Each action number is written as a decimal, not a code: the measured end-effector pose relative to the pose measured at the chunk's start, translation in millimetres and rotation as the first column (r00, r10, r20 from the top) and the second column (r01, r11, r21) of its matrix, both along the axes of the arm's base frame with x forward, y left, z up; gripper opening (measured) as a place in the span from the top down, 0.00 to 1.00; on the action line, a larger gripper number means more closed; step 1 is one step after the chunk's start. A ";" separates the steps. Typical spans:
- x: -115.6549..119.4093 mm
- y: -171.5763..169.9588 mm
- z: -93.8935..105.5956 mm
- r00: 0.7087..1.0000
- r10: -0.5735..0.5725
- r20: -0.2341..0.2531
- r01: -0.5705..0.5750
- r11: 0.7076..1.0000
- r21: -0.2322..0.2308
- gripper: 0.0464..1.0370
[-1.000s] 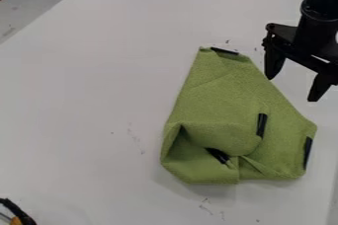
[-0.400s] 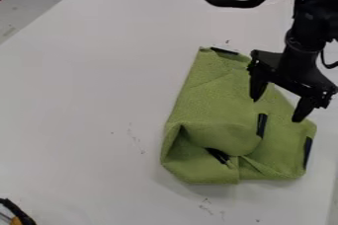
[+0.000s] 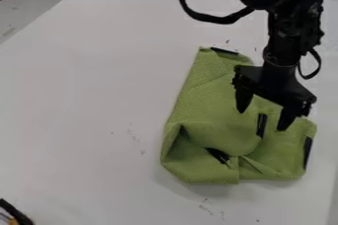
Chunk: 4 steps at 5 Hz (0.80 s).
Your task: Unfold the cloth to the left
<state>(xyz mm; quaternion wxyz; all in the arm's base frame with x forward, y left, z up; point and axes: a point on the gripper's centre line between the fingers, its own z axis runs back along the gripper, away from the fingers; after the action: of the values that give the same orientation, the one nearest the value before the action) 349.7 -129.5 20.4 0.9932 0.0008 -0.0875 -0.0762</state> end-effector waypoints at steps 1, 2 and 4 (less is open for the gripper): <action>-2.6 1.8 -2.5 1.000 0.011 -0.011 -0.011 1.000 -0.004 0.06; -6.9 4.5 -6.8 1.000 0.013 -0.027 -0.013 1.000 -0.009 0.17; -6.9 7.3 -1.0 0.998 -0.009 -0.062 0.010 1.000 0.015 0.74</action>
<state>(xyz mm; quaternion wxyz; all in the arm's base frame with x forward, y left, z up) 342.8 -122.2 19.3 0.9951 0.0055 -0.0562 -0.0814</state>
